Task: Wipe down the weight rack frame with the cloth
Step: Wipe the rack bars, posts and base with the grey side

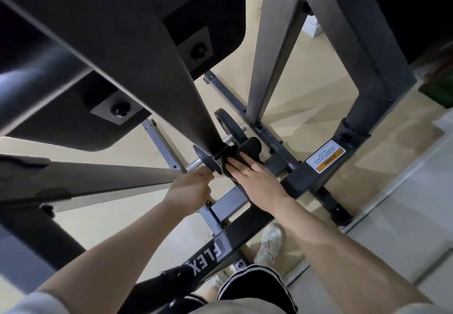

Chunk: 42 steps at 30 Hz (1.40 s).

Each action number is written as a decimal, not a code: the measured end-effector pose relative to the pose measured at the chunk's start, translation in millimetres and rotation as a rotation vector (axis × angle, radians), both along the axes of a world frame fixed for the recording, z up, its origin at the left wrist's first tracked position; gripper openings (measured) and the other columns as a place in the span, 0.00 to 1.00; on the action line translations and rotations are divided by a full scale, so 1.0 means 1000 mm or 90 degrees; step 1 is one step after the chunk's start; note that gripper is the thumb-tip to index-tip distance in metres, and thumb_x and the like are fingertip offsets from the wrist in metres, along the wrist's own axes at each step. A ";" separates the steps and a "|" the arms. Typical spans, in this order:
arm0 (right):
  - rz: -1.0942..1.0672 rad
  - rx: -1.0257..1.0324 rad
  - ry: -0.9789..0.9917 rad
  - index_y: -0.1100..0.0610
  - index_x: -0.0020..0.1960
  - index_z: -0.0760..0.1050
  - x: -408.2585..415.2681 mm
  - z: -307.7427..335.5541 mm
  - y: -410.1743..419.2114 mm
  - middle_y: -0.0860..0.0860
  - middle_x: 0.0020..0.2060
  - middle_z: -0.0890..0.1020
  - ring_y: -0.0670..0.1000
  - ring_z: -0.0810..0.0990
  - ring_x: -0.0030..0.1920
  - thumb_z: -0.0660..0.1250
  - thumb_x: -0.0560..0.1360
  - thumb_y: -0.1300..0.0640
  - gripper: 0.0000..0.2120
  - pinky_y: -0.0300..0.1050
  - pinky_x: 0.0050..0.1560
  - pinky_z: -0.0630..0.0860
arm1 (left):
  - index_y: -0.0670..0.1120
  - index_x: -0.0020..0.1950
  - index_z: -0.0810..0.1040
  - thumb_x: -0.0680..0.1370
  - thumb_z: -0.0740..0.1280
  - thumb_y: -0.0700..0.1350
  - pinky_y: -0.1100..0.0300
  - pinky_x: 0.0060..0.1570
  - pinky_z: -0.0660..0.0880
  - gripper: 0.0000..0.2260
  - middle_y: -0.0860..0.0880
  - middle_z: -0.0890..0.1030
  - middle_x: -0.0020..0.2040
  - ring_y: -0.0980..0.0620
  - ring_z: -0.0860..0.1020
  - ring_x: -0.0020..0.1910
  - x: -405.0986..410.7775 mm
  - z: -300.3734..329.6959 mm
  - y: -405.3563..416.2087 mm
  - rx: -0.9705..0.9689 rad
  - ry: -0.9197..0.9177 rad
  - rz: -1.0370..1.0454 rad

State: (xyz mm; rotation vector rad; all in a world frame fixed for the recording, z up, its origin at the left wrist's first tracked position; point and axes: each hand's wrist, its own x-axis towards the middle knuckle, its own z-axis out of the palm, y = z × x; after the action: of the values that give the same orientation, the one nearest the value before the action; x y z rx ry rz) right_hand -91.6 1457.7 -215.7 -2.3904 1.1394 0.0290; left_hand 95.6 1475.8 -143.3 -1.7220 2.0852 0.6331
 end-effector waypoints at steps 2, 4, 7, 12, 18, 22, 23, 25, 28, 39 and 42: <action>0.012 0.020 0.018 0.51 0.78 0.50 -0.019 -0.001 0.019 0.43 0.77 0.48 0.51 0.42 0.76 0.55 0.76 0.69 0.33 0.52 0.73 0.55 | 0.46 0.70 0.69 0.80 0.55 0.39 0.56 0.58 0.72 0.19 0.51 0.66 0.71 0.48 0.72 0.63 -0.008 -0.003 0.001 -0.016 0.031 -0.013; 0.029 0.058 0.027 0.52 0.77 0.50 -0.043 -0.001 0.033 0.42 0.77 0.48 0.52 0.42 0.76 0.53 0.76 0.71 0.34 0.52 0.73 0.58 | 0.48 0.74 0.62 0.80 0.55 0.39 0.59 0.62 0.69 0.22 0.51 0.61 0.75 0.49 0.67 0.69 -0.017 -0.007 0.003 -0.032 0.058 -0.038; 0.048 0.048 0.087 0.53 0.76 0.55 -0.071 0.011 0.025 0.46 0.77 0.53 0.56 0.48 0.76 0.52 0.76 0.71 0.31 0.54 0.72 0.57 | 0.52 0.78 0.49 0.80 0.54 0.39 0.56 0.71 0.57 0.27 0.51 0.46 0.78 0.49 0.50 0.76 -0.031 -0.015 0.003 0.004 0.045 -0.113; -0.089 -0.056 0.279 0.55 0.65 0.71 -0.107 0.012 -0.052 0.51 0.67 0.69 0.56 0.62 0.68 0.57 0.77 0.62 0.17 0.48 0.69 0.54 | 0.55 0.77 0.45 0.80 0.55 0.38 0.51 0.75 0.50 0.31 0.50 0.38 0.78 0.48 0.41 0.77 -0.051 -0.024 -0.002 0.060 -0.021 -0.167; -0.097 -0.091 0.174 0.57 0.47 0.80 -0.100 -0.005 -0.021 0.55 0.44 0.81 0.60 0.78 0.44 0.73 0.57 0.68 0.20 0.53 0.52 0.75 | 0.57 0.77 0.45 0.79 0.56 0.37 0.51 0.73 0.51 0.33 0.51 0.34 0.76 0.48 0.37 0.76 -0.054 -0.024 -0.004 0.106 -0.049 -0.158; -0.056 -0.081 0.175 0.53 0.63 0.73 -0.112 -0.002 -0.037 0.52 0.58 0.76 0.58 0.73 0.58 0.62 0.71 0.66 0.22 0.49 0.62 0.65 | 0.59 0.77 0.46 0.79 0.56 0.39 0.53 0.73 0.54 0.32 0.53 0.34 0.76 0.50 0.38 0.76 -0.053 -0.025 -0.006 0.119 -0.044 -0.153; -0.084 -0.074 0.223 0.54 0.64 0.71 -0.119 0.001 -0.050 0.52 0.60 0.74 0.57 0.71 0.59 0.59 0.73 0.65 0.20 0.47 0.62 0.62 | 0.59 0.77 0.46 0.79 0.56 0.39 0.53 0.72 0.55 0.32 0.54 0.34 0.76 0.50 0.38 0.76 -0.053 -0.025 -0.007 0.123 -0.045 -0.149; -0.164 -0.050 0.275 0.55 0.63 0.69 -0.126 0.005 -0.063 0.53 0.61 0.72 0.56 0.68 0.61 0.58 0.74 0.62 0.18 0.45 0.65 0.58 | 0.59 0.77 0.46 0.79 0.56 0.38 0.53 0.72 0.55 0.32 0.54 0.33 0.76 0.50 0.37 0.76 -0.052 -0.027 -0.008 0.130 -0.050 -0.149; -0.218 -0.041 0.251 0.56 0.66 0.68 -0.107 0.005 -0.041 0.53 0.64 0.71 0.57 0.67 0.64 0.56 0.75 0.64 0.20 0.49 0.73 0.50 | 0.58 0.77 0.44 0.79 0.57 0.36 0.53 0.74 0.51 0.33 0.53 0.32 0.76 0.49 0.36 0.76 -0.051 -0.029 -0.009 0.137 -0.063 -0.175; -0.358 0.031 0.118 0.55 0.76 0.55 -0.016 0.019 0.060 0.49 0.76 0.57 0.54 0.56 0.75 0.53 0.77 0.70 0.29 0.44 0.72 0.55 | 0.43 0.77 0.55 0.80 0.53 0.35 0.55 0.68 0.64 0.24 0.47 0.47 0.78 0.47 0.52 0.76 -0.026 0.042 -0.012 0.146 -0.130 -0.311; -0.420 -0.017 0.104 0.58 0.73 0.63 0.003 0.023 0.080 0.53 0.74 0.63 0.56 0.66 0.71 0.54 0.74 0.72 0.28 0.45 0.68 0.64 | 0.50 0.77 0.54 0.77 0.49 0.31 0.57 0.54 0.69 0.29 0.51 0.55 0.77 0.46 0.62 0.72 -0.012 0.070 0.004 0.150 -0.116 -0.318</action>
State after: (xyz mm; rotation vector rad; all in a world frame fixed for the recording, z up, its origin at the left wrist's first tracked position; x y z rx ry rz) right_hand -88.8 1537.4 -192.8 -1.9467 1.9589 -0.0116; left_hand 84.0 1480.1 -73.8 -1.0330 2.0954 0.5166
